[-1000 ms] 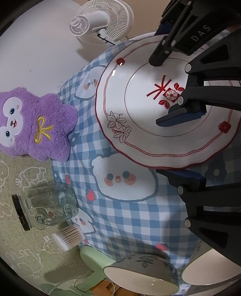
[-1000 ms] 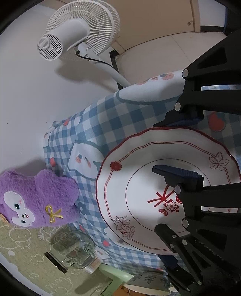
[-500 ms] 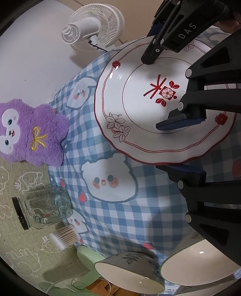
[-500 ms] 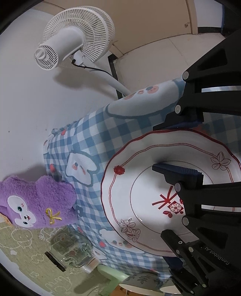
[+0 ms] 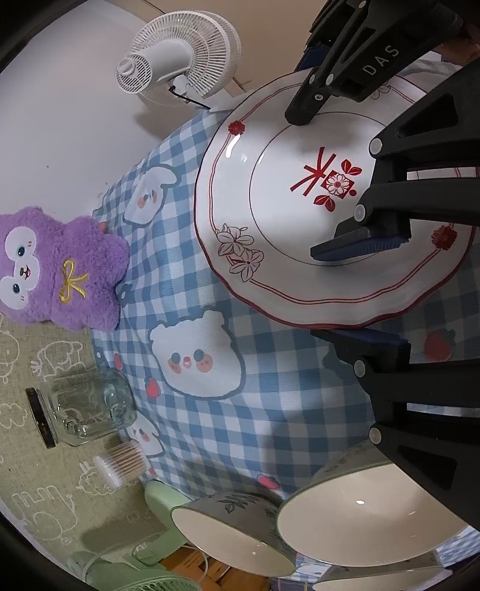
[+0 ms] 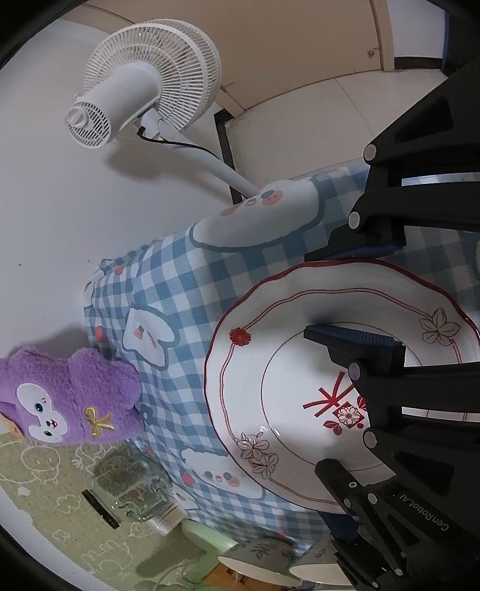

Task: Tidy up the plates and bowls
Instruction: 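Lift the red-rimmed plate with both tools and carry it toward the yellow plates, then carry the red-rimmed plate over the stacked yellow-flower plates with both tools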

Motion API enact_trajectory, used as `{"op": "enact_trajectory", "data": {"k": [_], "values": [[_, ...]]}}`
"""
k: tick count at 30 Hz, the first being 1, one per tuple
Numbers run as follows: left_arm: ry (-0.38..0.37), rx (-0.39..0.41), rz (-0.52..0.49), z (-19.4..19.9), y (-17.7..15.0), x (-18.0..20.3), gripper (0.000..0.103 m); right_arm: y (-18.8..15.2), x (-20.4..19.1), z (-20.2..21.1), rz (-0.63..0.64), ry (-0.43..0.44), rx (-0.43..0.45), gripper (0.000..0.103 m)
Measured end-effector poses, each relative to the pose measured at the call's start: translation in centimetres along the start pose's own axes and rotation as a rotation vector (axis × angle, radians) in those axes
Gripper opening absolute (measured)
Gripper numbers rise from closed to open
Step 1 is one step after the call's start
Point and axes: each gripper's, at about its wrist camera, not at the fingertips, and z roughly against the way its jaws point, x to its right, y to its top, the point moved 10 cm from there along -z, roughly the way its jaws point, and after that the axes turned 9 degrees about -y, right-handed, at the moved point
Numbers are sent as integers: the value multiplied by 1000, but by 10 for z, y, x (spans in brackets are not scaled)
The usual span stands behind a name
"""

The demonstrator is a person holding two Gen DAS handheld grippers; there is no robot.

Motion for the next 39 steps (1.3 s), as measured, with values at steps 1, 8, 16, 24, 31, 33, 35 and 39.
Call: {"op": "enact_trajectory", "data": {"k": [1, 8, 16, 24, 31, 33, 35, 39], "values": [[0, 1, 0, 2, -1, 1, 34, -1, 1, 2, -1, 1, 2, 35], [10, 19, -4, 18, -5, 3, 33, -6, 1, 17, 7, 7, 24, 35], [11, 40, -12, 40, -9, 6, 33, -12, 3, 40, 10, 15, 46, 34], [12, 63, -26, 59, -18, 7, 34, -21, 1, 60, 25, 11, 66, 34], [11, 80, -43, 75, -30, 6, 34, -32, -1, 77, 44, 9, 84, 34], [12, 83, -47, 79, -34, 6, 34, -36, -2, 81, 49, 10, 88, 34], [10, 86, -50, 83, -38, 5, 34, -40, -3, 86, 55, 7, 92, 34], [4, 91, -56, 91, -45, 6, 34, -48, -3, 95, 64, 3, 101, 34]]}}
